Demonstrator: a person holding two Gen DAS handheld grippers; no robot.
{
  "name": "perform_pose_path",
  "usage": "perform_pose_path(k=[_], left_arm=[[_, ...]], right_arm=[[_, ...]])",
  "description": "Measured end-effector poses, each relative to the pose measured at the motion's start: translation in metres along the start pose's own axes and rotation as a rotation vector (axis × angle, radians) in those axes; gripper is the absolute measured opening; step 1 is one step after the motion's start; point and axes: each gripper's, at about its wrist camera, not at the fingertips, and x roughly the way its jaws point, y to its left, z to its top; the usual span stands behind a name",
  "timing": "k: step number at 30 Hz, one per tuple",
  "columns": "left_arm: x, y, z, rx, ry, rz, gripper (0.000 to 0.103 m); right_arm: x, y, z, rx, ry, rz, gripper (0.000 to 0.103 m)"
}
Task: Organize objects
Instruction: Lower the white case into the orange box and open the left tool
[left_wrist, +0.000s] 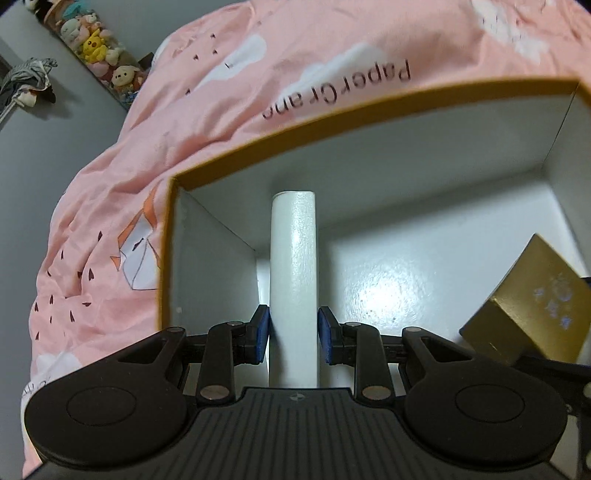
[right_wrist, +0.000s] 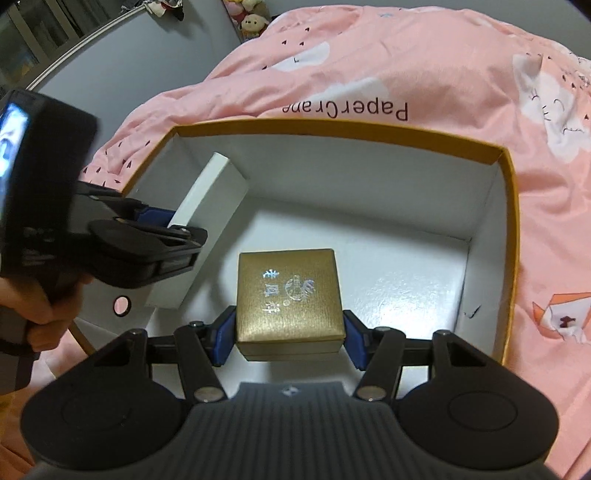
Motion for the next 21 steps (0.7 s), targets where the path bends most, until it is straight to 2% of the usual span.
perform_pose_path(k=[2,5,8,11,14,17,19,21], left_arm=[[0.005,-0.003,0.001,0.003,0.025,0.017,0.032],[0.006,0.003,0.004,-0.033,0.047,0.002,0.035],[-0.004,0.018,0.004,-0.082,0.061,-0.093,0.036],[-0.020,0.028,0.000,-0.115,0.042,-0.173,0.036],[-0.025,0.027,-0.003,-0.126,0.026,-0.244,0.029],[-0.017,0.023,-0.006,-0.147,0.048,-0.308,0.023],[-0.014,0.024,-0.008,-0.162,0.051,-0.320,0.022],[-0.022,0.029,-0.011,-0.164,0.000,-0.315,0.022]], right_arm=[[0.002,-0.001,-0.001,0.004,0.009,0.004,0.061],[0.004,-0.004,-0.002,0.011,0.017,0.010,0.061],[0.002,-0.004,-0.004,0.009,0.021,0.008,0.061],[0.003,-0.003,-0.004,0.013,0.023,0.007,0.061],[0.007,-0.002,-0.001,0.024,0.026,0.017,0.061],[0.010,0.001,-0.001,0.029,0.039,0.035,0.061],[0.011,0.003,-0.001,0.032,0.050,0.036,0.061],[0.012,0.004,-0.001,0.043,0.064,0.025,0.061]])
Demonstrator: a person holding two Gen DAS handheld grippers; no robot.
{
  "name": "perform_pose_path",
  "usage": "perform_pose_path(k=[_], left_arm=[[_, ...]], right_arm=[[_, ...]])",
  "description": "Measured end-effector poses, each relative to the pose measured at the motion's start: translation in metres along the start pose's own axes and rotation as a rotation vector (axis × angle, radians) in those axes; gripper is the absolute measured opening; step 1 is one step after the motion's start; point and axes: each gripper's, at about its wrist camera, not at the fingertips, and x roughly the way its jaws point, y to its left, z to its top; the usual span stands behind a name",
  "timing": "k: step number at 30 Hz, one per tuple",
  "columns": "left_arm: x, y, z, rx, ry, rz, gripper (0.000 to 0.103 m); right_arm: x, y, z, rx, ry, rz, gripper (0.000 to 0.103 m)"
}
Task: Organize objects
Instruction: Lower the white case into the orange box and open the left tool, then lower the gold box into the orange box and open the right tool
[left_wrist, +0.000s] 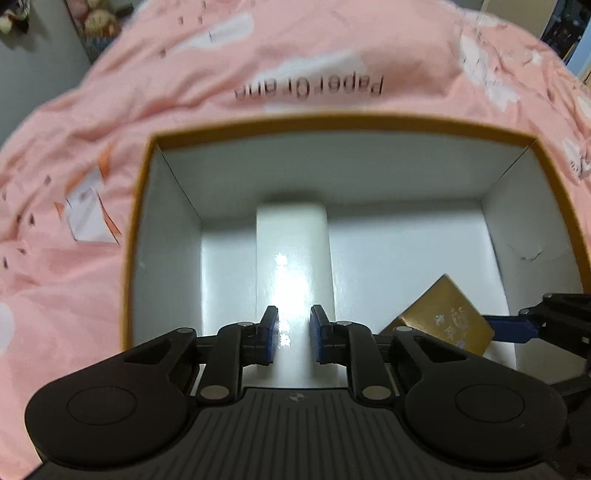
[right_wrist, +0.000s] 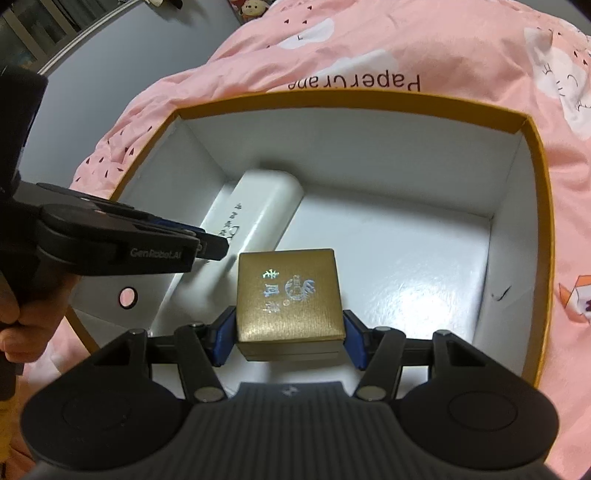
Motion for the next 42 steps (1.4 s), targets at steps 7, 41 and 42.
perform_pose_path(k=[7,41,42], left_arm=[[-0.064,0.032,-0.016,-0.082,-0.182,0.005,0.023],[-0.077,0.088,-0.071,-0.297,-0.243,-0.112,0.019],[-0.077,0.088,-0.072,-0.298,-0.244,-0.114,0.019]], right_arm=[[0.009,0.012,0.012,0.021,0.028,-0.077,0.061],[0.024,0.059,0.036,-0.090,0.266,-0.046,0.061],[0.025,0.055,0.036,-0.056,0.289,-0.034,0.061]])
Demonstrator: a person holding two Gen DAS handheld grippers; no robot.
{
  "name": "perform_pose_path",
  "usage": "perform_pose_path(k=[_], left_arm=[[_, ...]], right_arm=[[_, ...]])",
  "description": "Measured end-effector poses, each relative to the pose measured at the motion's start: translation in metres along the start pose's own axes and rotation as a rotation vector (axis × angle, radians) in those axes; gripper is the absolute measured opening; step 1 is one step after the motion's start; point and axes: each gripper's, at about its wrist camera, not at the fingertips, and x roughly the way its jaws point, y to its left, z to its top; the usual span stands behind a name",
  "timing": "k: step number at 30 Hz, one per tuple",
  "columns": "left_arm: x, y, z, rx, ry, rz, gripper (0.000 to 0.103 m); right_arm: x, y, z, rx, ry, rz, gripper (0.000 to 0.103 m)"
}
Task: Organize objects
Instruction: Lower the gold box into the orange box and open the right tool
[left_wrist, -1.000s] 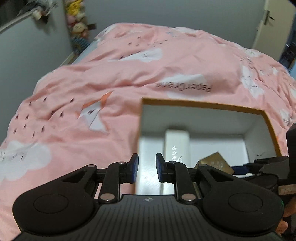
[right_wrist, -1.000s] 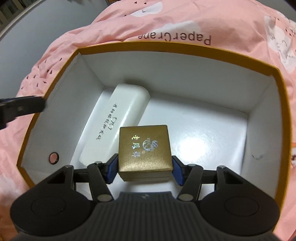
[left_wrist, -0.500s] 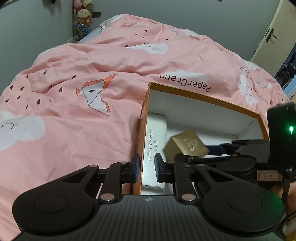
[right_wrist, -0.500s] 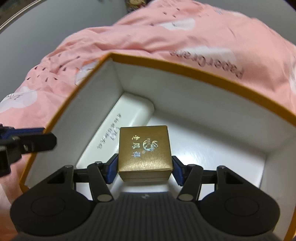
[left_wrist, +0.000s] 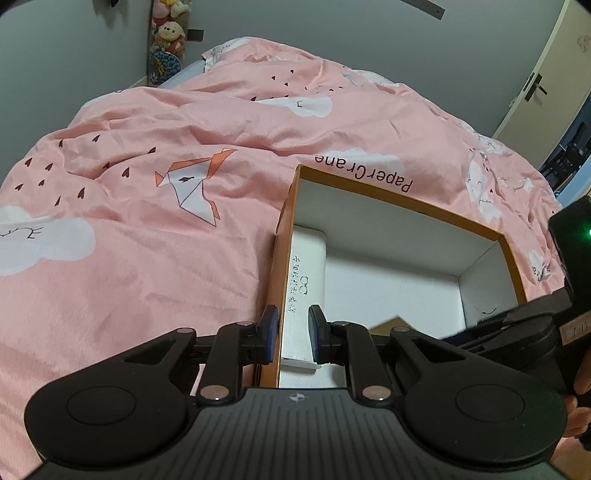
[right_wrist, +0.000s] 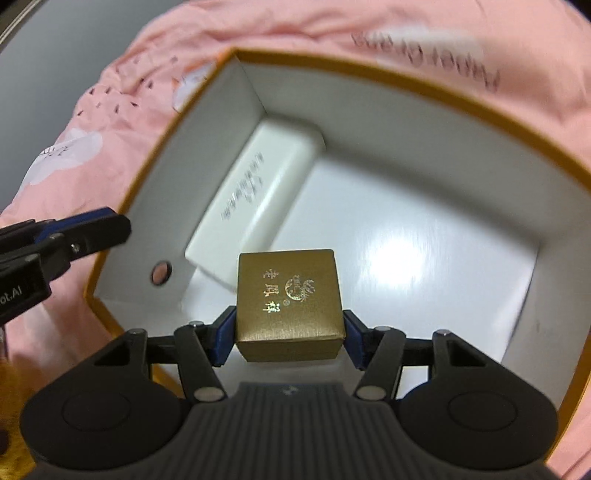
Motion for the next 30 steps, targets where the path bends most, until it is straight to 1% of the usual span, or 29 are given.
perform_pose_path(k=[3,8,12,13,15,17,19,21,24,27,30], left_arm=[[-0.001,0.003,0.000,-0.011,0.002,-0.009,0.019],[-0.002,0.003,-0.001,-0.015,-0.001,-0.016,0.019],[-0.003,0.005,-0.002,-0.022,-0.001,-0.024,0.019],[-0.003,0.005,-0.002,-0.023,-0.001,-0.025,0.019],[-0.003,0.005,-0.002,-0.022,0.001,-0.026,0.020],[-0.004,0.006,-0.002,-0.024,0.000,-0.030,0.020],[-0.004,0.006,-0.003,-0.027,0.000,-0.031,0.020],[-0.005,0.006,-0.002,-0.029,-0.002,-0.033,0.020],[-0.005,0.006,-0.002,-0.034,-0.007,-0.036,0.020],[-0.004,0.006,-0.002,-0.033,-0.004,-0.031,0.020],[-0.003,0.006,-0.002,-0.029,-0.003,-0.027,0.020]], right_arm=[[0.005,-0.007,0.000,0.091,0.072,0.051,0.061],[0.016,-0.009,0.004,0.133,0.135,0.021,0.062],[0.022,-0.001,0.002,0.123,0.129,0.011,0.063],[0.022,0.002,0.000,0.112,0.121,0.003,0.068],[0.022,0.006,-0.001,0.094,0.108,-0.008,0.071],[0.021,0.013,-0.006,0.070,0.109,-0.015,0.069],[0.022,0.015,-0.008,0.064,0.116,-0.038,0.063],[0.020,0.014,-0.006,0.066,0.100,-0.043,0.063],[0.014,0.006,0.003,0.114,0.063,-0.038,0.071],[0.018,-0.002,0.016,0.168,0.066,-0.042,0.071],[0.030,-0.003,0.023,0.188,0.096,-0.040,0.070]])
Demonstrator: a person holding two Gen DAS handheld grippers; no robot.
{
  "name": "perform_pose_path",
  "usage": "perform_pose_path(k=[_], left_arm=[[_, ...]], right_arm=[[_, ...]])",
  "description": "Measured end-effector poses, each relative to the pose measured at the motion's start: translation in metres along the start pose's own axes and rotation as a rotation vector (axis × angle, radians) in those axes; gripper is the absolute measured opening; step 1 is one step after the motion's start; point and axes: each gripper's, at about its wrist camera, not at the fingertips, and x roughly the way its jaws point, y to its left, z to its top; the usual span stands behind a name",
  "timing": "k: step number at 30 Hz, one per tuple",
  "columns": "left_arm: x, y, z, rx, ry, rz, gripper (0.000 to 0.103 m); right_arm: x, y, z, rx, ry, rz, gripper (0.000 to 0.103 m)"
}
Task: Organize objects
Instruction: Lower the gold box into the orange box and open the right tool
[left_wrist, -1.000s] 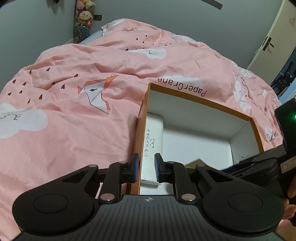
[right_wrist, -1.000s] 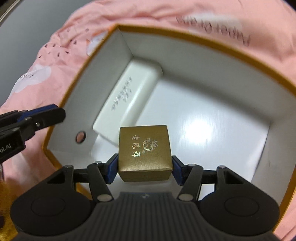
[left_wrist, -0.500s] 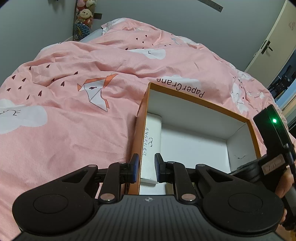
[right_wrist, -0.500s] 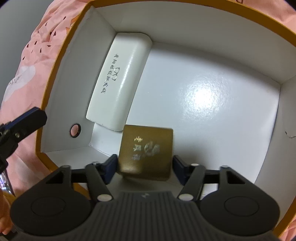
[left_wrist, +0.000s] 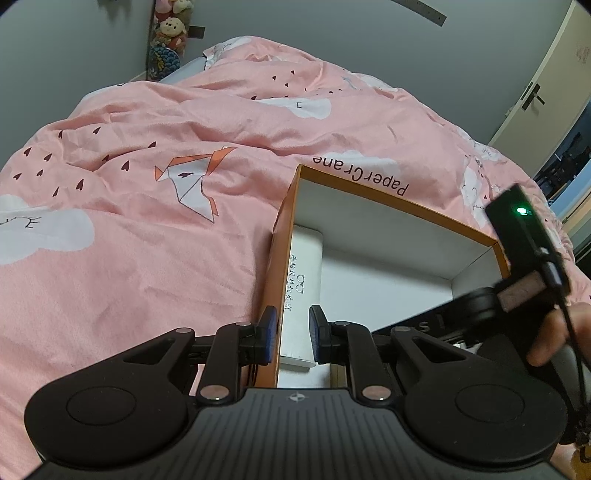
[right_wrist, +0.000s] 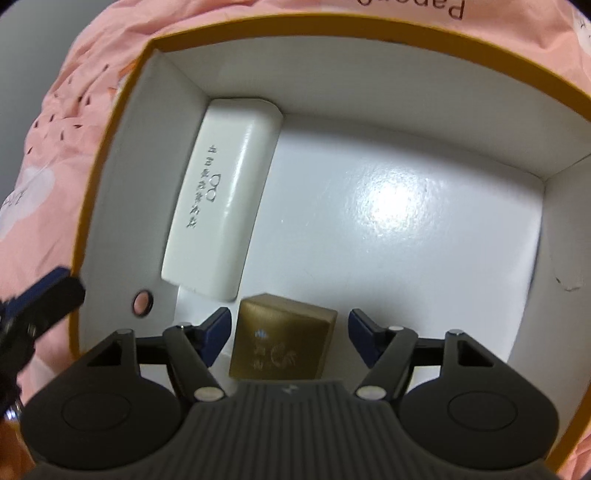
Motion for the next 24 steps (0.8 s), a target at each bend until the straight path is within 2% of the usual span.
perform_pose_path(k=[4,7,12,16,17,18,24], left_arm=[[0.000,0.000,-0.001,-0.003,0.003,0.002,0.020],[0.001,0.000,-0.002,-0.003,0.005,0.001,0.020],[0.001,0.000,-0.002,-0.003,0.006,0.001,0.020],[0.001,0.000,-0.003,-0.004,0.006,0.005,0.021],[0.001,0.000,-0.003,-0.006,0.010,0.005,0.023],[0.001,0.000,-0.003,-0.007,0.010,0.003,0.023],[0.001,0.001,-0.004,-0.014,0.009,-0.003,0.023]], right_arm=[[0.013,0.002,0.006,0.032,0.035,0.005,0.065],[0.005,0.001,0.003,0.034,0.009,0.015,0.064],[-0.024,0.008,-0.021,-0.044,-0.065,0.071,0.064],[-0.024,0.015,-0.040,-0.128,-0.028,0.119,0.063],[-0.021,0.017,-0.043,-0.138,-0.031,0.138,0.040],[-0.019,0.018,-0.043,-0.140,-0.022,0.147,0.037],[-0.016,0.021,-0.031,-0.135,-0.024,0.201,0.038]])
